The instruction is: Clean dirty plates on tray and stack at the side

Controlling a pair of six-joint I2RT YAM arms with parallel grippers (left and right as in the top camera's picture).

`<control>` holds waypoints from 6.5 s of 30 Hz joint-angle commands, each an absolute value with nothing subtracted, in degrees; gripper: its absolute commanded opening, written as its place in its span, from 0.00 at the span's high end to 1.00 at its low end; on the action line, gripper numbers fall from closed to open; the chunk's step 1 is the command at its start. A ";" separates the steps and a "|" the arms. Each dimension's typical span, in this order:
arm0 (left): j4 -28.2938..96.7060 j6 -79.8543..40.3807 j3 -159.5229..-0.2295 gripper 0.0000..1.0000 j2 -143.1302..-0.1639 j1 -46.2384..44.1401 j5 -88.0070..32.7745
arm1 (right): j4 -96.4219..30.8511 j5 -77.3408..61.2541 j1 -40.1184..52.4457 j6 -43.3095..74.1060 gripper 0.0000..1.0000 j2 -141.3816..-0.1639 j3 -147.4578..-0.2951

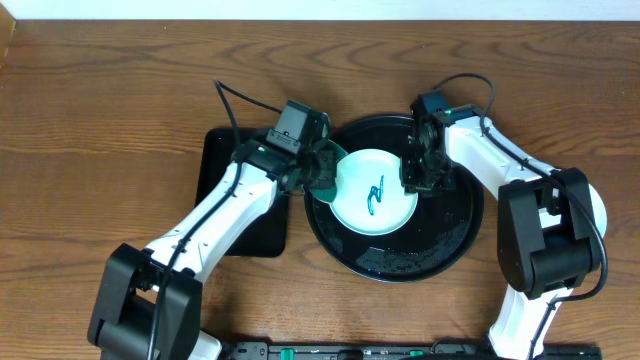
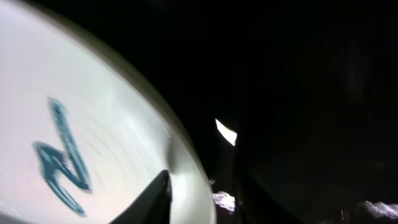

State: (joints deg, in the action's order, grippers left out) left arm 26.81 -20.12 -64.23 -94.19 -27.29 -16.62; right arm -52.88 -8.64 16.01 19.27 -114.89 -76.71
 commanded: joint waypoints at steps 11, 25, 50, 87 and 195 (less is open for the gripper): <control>19.66 -29.52 -63.96 0.90 -98.39 -36.71 -17.34 | -48.05 -7.92 16.97 19.68 0.99 -113.51 -76.34; 12.36 -37.60 -63.96 0.91 -107.33 -38.44 -10.63 | -48.75 -7.90 16.97 19.68 0.99 -113.51 -76.27; 6.33 -34.39 -64.77 0.92 -105.32 -33.58 -14.55 | -49.71 -7.73 16.97 19.68 0.99 -113.51 -76.27; 3.99 -28.58 -65.78 0.92 -106.98 -34.13 -17.12 | -50.57 -7.73 16.97 19.66 0.99 -113.51 -76.27; -3.44 -33.78 -65.76 0.92 -114.93 -37.43 -7.68 | -53.54 -7.94 20.80 19.25 0.99 -113.51 -76.27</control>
